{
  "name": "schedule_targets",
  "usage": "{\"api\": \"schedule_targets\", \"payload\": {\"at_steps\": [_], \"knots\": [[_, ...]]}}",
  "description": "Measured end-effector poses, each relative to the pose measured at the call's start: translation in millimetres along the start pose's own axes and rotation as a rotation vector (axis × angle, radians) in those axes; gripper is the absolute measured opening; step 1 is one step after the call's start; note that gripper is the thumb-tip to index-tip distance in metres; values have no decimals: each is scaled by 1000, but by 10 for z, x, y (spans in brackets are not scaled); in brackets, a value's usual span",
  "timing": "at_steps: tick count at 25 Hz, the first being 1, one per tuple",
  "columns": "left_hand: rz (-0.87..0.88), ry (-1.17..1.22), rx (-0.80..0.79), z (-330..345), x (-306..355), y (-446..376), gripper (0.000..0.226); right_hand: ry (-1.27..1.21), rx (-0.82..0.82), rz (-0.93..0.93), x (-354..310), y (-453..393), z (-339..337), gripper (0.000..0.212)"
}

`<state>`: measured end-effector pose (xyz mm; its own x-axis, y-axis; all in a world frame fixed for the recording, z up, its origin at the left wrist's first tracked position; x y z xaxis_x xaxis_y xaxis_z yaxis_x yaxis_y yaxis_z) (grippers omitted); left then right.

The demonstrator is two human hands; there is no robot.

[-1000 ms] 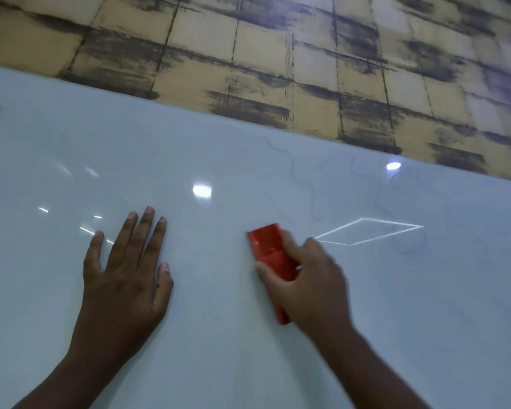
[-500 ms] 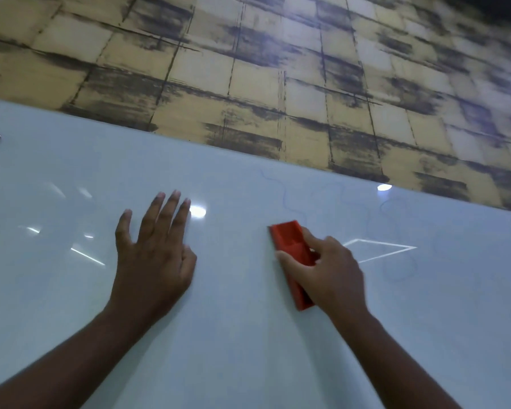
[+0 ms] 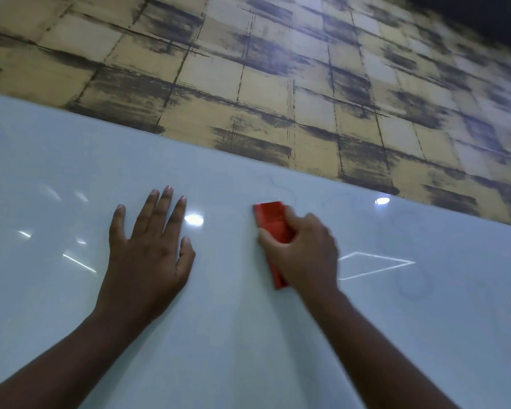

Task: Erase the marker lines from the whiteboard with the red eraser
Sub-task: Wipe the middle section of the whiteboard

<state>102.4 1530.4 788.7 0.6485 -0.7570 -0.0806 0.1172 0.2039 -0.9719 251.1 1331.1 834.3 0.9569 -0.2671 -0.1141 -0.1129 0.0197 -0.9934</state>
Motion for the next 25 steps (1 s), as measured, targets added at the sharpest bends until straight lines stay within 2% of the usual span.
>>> {"api": "schedule_targets", "payload": {"at_steps": [3,5,9,13,20,22,25], "knots": [[27,-7,2,12,-21,-8,69,6,41,-189,-689,16,353,65],[29,4,-1,7,-59,-32,73,-6,52,-216,-943,-156,468,70],[15,15,12,-19,-37,-33,68,10,85,-210,-995,-581,501,60],[14,31,16,-35,-37,-25,67,16,159,-15,-440,-898,300,47],[25,14,-15,-37,-34,-25,67,149,309,313,1371,-616,-433,63],[19,0,-5,-26,-20,-16,67,143,308,362,1599,-511,-545,64],[-7,-10,22,-42,140,-42,67,113,310,388,1587,-509,-510,63]]}}
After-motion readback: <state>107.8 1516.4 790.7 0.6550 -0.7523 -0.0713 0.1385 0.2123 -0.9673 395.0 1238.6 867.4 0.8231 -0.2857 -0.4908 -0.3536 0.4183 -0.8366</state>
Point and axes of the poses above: each hand's wrist, its own y-axis away from the middle knuckle, its own z-axis out of the palm, x = y × z, the point moved 2 cm from there along -y, towards the middle knuckle, and after that the axes turned 2 degrees about -x, right-handed, at the moved point
